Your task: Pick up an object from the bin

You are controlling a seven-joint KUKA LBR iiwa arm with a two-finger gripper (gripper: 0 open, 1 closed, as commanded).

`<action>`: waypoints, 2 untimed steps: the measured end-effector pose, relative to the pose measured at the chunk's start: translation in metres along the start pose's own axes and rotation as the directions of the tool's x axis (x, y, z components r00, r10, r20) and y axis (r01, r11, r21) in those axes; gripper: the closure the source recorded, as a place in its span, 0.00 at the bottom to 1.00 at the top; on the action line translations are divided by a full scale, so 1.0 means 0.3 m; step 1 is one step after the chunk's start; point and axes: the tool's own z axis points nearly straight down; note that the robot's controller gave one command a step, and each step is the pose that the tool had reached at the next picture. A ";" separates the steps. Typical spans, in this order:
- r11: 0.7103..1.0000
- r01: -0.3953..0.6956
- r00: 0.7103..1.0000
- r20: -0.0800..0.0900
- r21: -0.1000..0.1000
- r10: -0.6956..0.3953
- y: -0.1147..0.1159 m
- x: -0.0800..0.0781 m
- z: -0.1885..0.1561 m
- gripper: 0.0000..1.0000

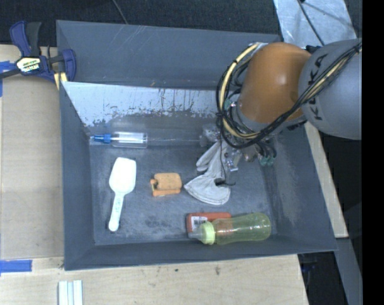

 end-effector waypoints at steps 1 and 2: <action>0.998 0.056 0.998 -0.004 -0.005 -0.056 -0.080 0.061 0.009 0.00; 0.931 0.365 0.931 0.000 0.000 -0.365 -0.184 -0.041 0.144 1.00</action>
Offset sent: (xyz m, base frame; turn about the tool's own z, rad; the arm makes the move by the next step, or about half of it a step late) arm 0.0228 -0.0507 -0.0437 -0.3768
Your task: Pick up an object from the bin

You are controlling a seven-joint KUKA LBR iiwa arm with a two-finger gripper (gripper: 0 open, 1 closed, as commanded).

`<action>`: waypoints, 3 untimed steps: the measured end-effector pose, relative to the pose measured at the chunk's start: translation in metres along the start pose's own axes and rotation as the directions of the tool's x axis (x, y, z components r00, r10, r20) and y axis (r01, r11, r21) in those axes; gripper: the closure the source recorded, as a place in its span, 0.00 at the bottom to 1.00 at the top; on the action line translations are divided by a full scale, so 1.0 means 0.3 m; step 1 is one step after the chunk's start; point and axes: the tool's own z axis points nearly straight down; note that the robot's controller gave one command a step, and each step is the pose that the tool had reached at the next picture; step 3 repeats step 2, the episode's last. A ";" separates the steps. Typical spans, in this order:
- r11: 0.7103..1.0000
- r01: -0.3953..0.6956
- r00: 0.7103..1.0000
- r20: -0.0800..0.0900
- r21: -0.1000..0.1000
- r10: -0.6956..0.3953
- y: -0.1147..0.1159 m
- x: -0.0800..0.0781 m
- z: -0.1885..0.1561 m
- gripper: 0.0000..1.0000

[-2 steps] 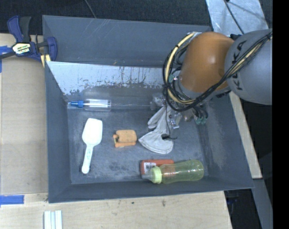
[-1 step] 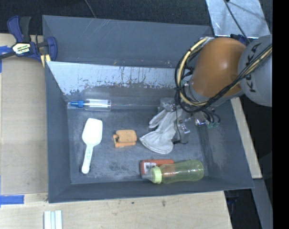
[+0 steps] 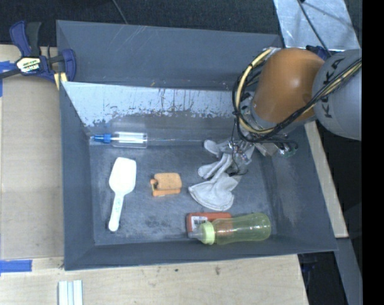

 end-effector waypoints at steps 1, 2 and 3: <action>1.000 0.000 1.000 0.000 0.000 0.000 0.000 0.000 0.000 1.00; 1.000 -0.031 1.000 0.001 0.000 0.031 0.032 -0.019 -0.463 1.00; 1.000 -0.031 1.000 0.001 0.000 0.031 0.032 -0.019 -0.463 1.00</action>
Offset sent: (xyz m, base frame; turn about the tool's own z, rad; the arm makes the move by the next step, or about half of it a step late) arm -0.0022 0.0118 0.1381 0.0295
